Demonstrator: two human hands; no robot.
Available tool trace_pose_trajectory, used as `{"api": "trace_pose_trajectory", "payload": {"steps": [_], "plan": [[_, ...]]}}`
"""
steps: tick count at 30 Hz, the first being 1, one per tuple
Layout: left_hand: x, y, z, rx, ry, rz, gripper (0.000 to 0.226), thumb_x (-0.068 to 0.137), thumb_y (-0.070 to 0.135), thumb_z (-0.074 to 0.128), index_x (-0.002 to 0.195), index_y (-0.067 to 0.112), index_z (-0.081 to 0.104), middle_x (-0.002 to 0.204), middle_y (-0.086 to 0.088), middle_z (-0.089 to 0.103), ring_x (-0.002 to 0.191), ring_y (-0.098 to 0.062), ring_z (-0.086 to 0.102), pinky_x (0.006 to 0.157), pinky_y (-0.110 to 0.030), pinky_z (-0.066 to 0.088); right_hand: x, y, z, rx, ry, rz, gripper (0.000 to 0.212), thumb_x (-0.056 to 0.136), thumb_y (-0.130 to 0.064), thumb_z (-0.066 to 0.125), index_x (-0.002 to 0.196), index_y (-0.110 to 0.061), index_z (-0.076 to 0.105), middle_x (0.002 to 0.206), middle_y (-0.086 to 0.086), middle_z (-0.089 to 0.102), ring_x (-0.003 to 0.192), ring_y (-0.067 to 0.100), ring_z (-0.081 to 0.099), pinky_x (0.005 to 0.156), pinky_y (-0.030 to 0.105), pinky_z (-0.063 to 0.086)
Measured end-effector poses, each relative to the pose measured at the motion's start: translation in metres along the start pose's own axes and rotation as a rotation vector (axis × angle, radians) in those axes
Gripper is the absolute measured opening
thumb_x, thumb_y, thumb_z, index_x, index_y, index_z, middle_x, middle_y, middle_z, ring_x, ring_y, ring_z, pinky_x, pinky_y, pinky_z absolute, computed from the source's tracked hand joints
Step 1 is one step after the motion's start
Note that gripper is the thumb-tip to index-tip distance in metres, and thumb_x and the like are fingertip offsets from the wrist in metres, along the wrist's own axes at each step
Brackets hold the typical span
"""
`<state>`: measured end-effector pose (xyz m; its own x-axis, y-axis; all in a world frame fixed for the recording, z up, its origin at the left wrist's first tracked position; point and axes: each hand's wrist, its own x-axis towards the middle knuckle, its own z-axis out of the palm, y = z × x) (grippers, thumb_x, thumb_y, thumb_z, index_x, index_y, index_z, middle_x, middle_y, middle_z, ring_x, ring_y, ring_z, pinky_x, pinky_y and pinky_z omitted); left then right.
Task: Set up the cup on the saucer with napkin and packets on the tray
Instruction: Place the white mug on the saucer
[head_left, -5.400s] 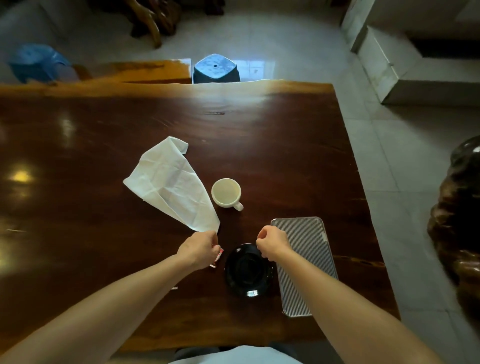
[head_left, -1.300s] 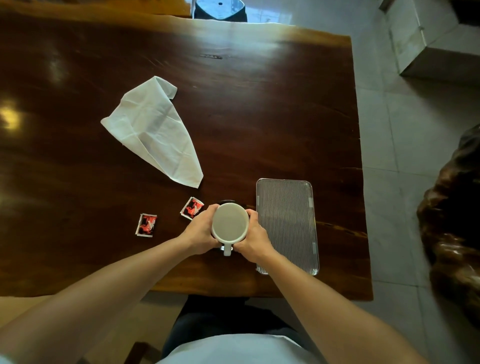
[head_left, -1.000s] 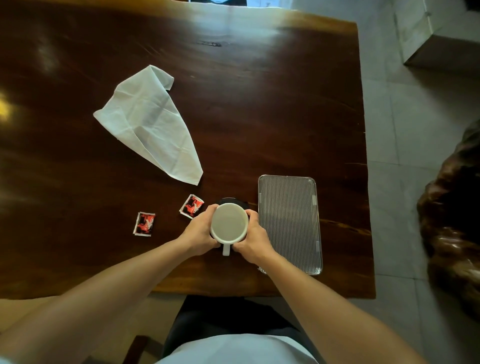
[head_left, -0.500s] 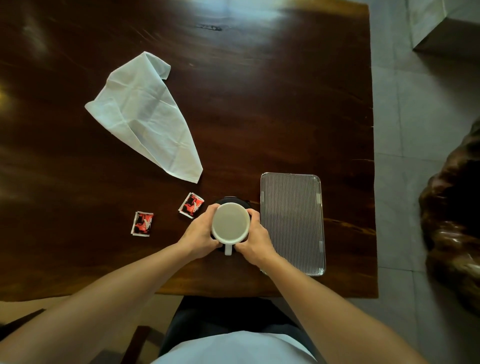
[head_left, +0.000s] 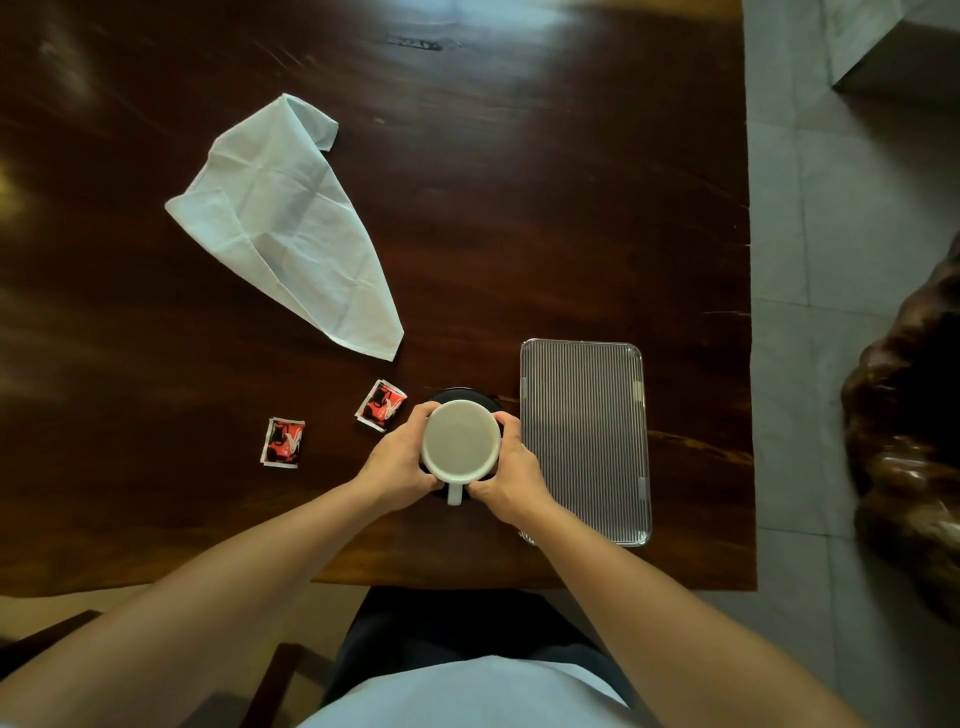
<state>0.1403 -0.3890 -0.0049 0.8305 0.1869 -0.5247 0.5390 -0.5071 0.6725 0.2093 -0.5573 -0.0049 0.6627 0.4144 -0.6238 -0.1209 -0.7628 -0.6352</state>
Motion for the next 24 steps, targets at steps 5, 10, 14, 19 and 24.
{"api": "trace_pose_trajectory", "payload": {"steps": [5, 10, 14, 19, 24], "plan": [[-0.004, -0.001, 0.005, -0.002, 0.029, -0.001, 0.091, 0.071, 0.014, 0.084, 0.141, 0.034, 0.030, 0.121, 0.006, 0.060, 0.108, -0.013, 0.057, 0.085, -0.026, 0.046, 0.002, 0.000, 0.001, -0.014, -0.004, 0.016, 0.092, 0.074, -0.010, 0.081, 0.141, -0.033, 0.023, 0.120, 0.003, 0.053, 0.107, 0.017, 0.055, 0.088, 0.033, 0.050], [-0.004, 0.000, 0.006, 0.025, 0.031, -0.031, 0.096, 0.071, 0.007, 0.081, 0.144, 0.037, 0.025, 0.123, 0.003, 0.061, 0.112, -0.018, 0.060, 0.088, -0.029, 0.050, 0.001, -0.001, -0.001, -0.026, -0.031, 0.035, 0.096, 0.073, -0.006, 0.077, 0.144, -0.035, 0.019, 0.121, 0.004, 0.054, 0.109, 0.023, 0.059, 0.092, 0.041, 0.055], [-0.006, 0.003, 0.000, 0.039, 0.016, -0.103, 0.103, 0.070, 0.000, 0.076, 0.152, 0.028, 0.021, 0.133, 0.000, 0.059, 0.122, -0.023, 0.058, 0.100, -0.037, 0.051, -0.004, -0.003, -0.004, -0.034, 0.004, 0.063, 0.101, 0.074, -0.002, 0.073, 0.147, -0.040, 0.015, 0.116, 0.003, 0.054, 0.096, 0.025, 0.066, 0.084, 0.045, 0.059], [-0.018, 0.009, -0.012, 0.099, 0.007, -0.147, 0.086, 0.076, -0.001, 0.071, 0.149, 0.021, 0.032, 0.129, -0.001, 0.056, 0.106, -0.024, 0.063, 0.083, -0.031, 0.052, -0.017, -0.004, -0.021, -0.048, 0.086, 0.063, 0.080, 0.081, 0.002, 0.066, 0.147, -0.024, 0.030, 0.119, 0.006, 0.052, 0.107, 0.024, 0.059, 0.090, 0.041, 0.056], [-0.035, 0.018, -0.026, 0.184, 0.112, -0.125, 0.058, 0.088, 0.020, 0.069, 0.141, 0.017, 0.044, 0.116, -0.002, 0.062, 0.106, -0.021, 0.060, 0.088, -0.033, 0.049, -0.032, -0.020, -0.039, -0.175, 0.185, 0.014, 0.034, 0.085, -0.003, 0.059, 0.118, -0.012, 0.058, 0.109, 0.005, 0.059, 0.100, 0.023, 0.059, 0.079, 0.033, 0.051]]}}
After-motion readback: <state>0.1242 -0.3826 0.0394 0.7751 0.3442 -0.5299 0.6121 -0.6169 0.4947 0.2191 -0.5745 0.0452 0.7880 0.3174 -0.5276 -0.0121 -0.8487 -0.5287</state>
